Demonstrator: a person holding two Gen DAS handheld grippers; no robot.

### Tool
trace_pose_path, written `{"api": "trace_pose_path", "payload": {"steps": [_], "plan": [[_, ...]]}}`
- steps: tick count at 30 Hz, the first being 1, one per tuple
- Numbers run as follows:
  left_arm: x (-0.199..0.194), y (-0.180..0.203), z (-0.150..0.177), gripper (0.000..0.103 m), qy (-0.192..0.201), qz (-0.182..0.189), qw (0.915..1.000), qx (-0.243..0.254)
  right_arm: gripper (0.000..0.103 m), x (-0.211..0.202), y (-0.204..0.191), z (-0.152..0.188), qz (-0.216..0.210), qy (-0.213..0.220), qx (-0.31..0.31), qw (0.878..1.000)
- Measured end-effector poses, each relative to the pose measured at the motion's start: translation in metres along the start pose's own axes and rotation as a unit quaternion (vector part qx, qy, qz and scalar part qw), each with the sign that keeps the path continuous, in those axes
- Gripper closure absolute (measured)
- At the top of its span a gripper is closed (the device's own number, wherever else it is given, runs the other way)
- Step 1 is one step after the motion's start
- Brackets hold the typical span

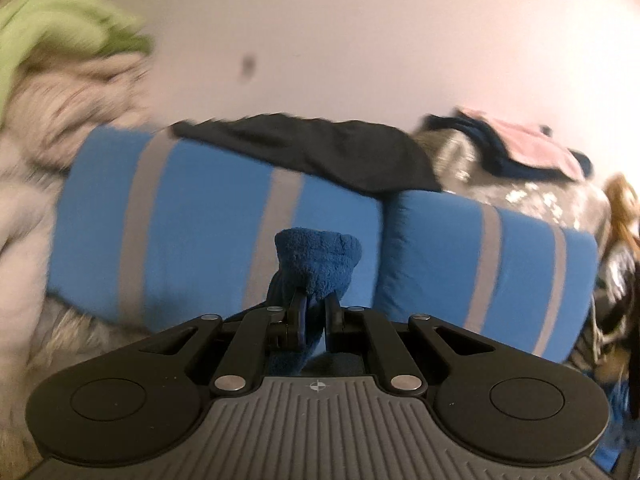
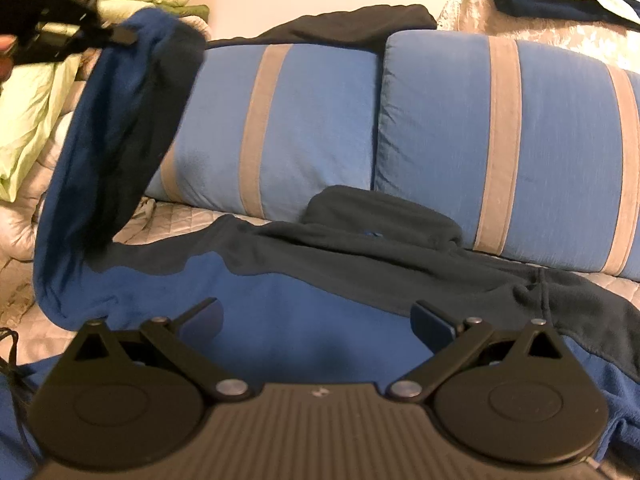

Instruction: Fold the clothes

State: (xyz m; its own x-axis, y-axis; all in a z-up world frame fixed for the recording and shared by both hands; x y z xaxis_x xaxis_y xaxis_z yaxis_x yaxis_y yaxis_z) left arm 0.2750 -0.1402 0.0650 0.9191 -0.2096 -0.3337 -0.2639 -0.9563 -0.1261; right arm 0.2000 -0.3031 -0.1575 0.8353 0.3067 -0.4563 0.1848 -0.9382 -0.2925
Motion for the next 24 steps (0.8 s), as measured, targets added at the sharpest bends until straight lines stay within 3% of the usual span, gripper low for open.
{"api": "trace_pose_path", "payload": {"steps": [8, 10, 12, 14, 18, 24], "plan": [[0.044, 0.075, 0.032, 0.093, -0.036, 0.055, 0.9934, 0.094, 0.000, 0.003, 0.005, 0.002, 0.017, -0.002, 0.000, 1.000], [0.055, 0.093, 0.050, 0.079, -0.054, 0.067, 0.9869, 0.136, 0.000, 0.004, 0.008, 0.003, 0.024, -0.004, 0.000, 1.000], [0.065, 0.109, 0.068, 0.039, -0.073, 0.079, 0.9792, 0.172, 0.000, 0.005, 0.012, 0.004, 0.027, -0.008, 0.000, 1.000], [0.063, 0.112, 0.077, 0.029, -0.081, 0.089, 0.9766, 0.178, 0.000, 0.007, 0.013, 0.005, 0.031, -0.011, -0.003, 0.999], [0.055, 0.113, 0.088, 0.028, -0.090, 0.107, 0.9744, 0.176, 0.000, 0.008, 0.012, 0.008, 0.036, -0.012, -0.022, 0.999], [0.026, 0.074, 0.090, 0.028, -0.082, 0.092, 0.9810, 0.150, 0.000, 0.007, -0.003, 0.016, 0.045, -0.001, -0.107, 0.993]]}}
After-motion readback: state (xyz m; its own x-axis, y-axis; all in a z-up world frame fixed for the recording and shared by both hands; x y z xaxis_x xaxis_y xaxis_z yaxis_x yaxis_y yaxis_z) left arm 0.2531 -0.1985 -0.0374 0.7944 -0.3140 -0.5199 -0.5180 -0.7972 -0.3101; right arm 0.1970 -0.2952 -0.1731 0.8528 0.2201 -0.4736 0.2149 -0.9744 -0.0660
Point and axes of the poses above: each gripper's, at about its wrist camera, not at the fingertips, and x roughly the way its jaws point, y to its right, z to its underside, the point moved 8 cm from there along x, roughly the way its jaws point, and after that the axes turned 14 degrees about x, right-handed, at the moved point
